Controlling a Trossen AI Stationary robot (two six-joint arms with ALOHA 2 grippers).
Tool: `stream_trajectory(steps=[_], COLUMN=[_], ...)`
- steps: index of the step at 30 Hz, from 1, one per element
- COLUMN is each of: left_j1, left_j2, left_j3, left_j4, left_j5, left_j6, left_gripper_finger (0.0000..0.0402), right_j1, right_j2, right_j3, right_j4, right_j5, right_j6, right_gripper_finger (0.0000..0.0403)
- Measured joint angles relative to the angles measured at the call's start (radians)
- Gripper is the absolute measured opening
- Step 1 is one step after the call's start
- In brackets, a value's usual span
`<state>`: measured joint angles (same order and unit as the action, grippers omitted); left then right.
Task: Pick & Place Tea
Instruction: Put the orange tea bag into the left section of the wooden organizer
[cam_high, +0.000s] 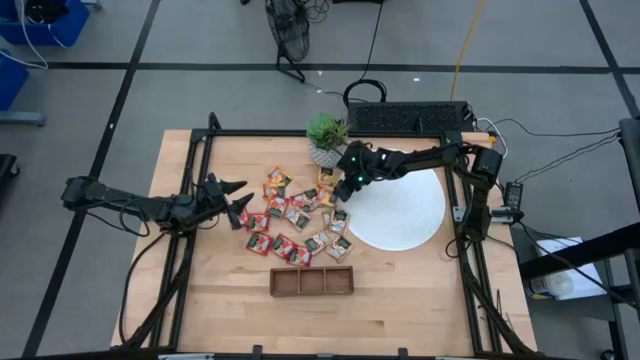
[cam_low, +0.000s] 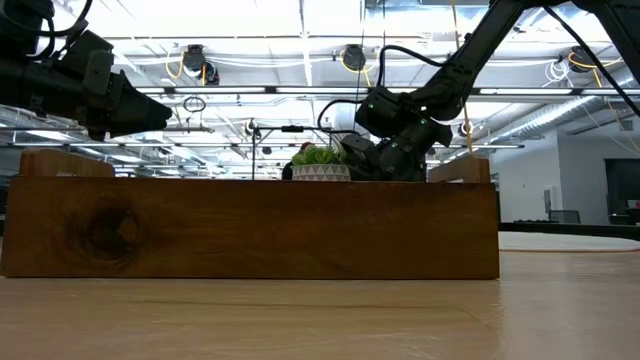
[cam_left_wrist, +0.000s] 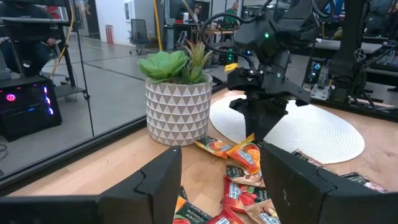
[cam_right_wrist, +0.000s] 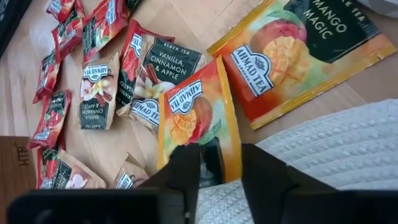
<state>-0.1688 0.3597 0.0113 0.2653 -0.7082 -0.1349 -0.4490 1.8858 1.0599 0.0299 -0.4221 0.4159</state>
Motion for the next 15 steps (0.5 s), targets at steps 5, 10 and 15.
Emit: stream_trajectory(steps=[5,10,15], left_j1=[0.000,0.000,0.000], left_j2=[0.000,0.000,0.000], left_j3=[0.000,0.000,0.000], left_j4=[0.000,0.000,0.000], left_j5=[0.000,0.000,0.000], left_j6=[0.000,0.000,0.000], left_gripper_finger=[0.0218,0.0218,0.0219], right_j1=[0.017,0.039,0.062], right_j2=[0.000,0.000,-0.019], right_j3=[0.000,0.000,0.000], right_j4=[0.003,0.022,0.070], right_j5=[0.007,0.058,0.061], right_j6=[-0.067,-0.109,-0.122], right_gripper_finger=[0.0010,0.0001,0.0000])
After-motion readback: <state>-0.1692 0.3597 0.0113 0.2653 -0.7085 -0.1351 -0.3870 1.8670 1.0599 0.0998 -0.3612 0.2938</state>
